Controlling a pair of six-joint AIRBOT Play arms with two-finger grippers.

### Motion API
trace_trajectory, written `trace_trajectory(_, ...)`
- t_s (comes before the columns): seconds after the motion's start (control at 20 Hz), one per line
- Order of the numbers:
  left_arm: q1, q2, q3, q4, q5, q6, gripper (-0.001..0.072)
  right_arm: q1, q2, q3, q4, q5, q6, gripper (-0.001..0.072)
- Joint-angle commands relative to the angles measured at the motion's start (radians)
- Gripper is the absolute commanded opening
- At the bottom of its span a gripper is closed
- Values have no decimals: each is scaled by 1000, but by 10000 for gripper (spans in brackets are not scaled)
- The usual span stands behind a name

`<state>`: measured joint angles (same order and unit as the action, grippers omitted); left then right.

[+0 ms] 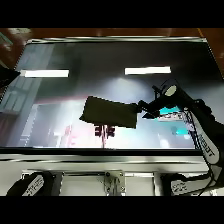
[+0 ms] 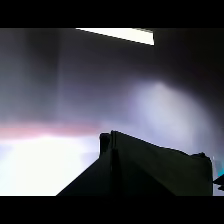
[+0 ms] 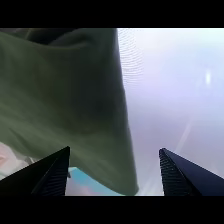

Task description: Fold the shirts.

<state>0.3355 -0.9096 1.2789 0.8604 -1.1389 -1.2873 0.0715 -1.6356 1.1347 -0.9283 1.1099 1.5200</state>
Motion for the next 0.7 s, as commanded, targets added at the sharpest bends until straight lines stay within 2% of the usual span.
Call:
trace_trajectory(0.0, 0, 0, 0, -19, -6, -1, 34, 1, -89, -7, 229, -43, -138, 684)
trace_trajectory(0.1, -2, 0, 0, -27, -6, -2, 34, 1, -119, -7, 278, -47, -144, 677)
trace_trajectory(0.2, -25, 0, 0, -27, -2, -1, 35, 1, -135, -6, 296, -53, -150, 424)
trace_trajectory(0.3, -63, 0, 0, -27, 12, -1, 34, -3, -135, 5, 322, -68, -224, 76)
trace_trajectory(0.4, -109, 0, 0, -27, 37, -1, 34, -35, -131, 66, 332, -50, -340, 67)
trace_trajectory(0.45, -132, 0, 0, -27, 54, -1, 35, -65, -124, 107, 327, -42, -355, 67)
trace_trajectory(0.65, -217, -1, 0, -26, 82, -20, 35, -296, -85, 294, 323, -40, -319, 67)
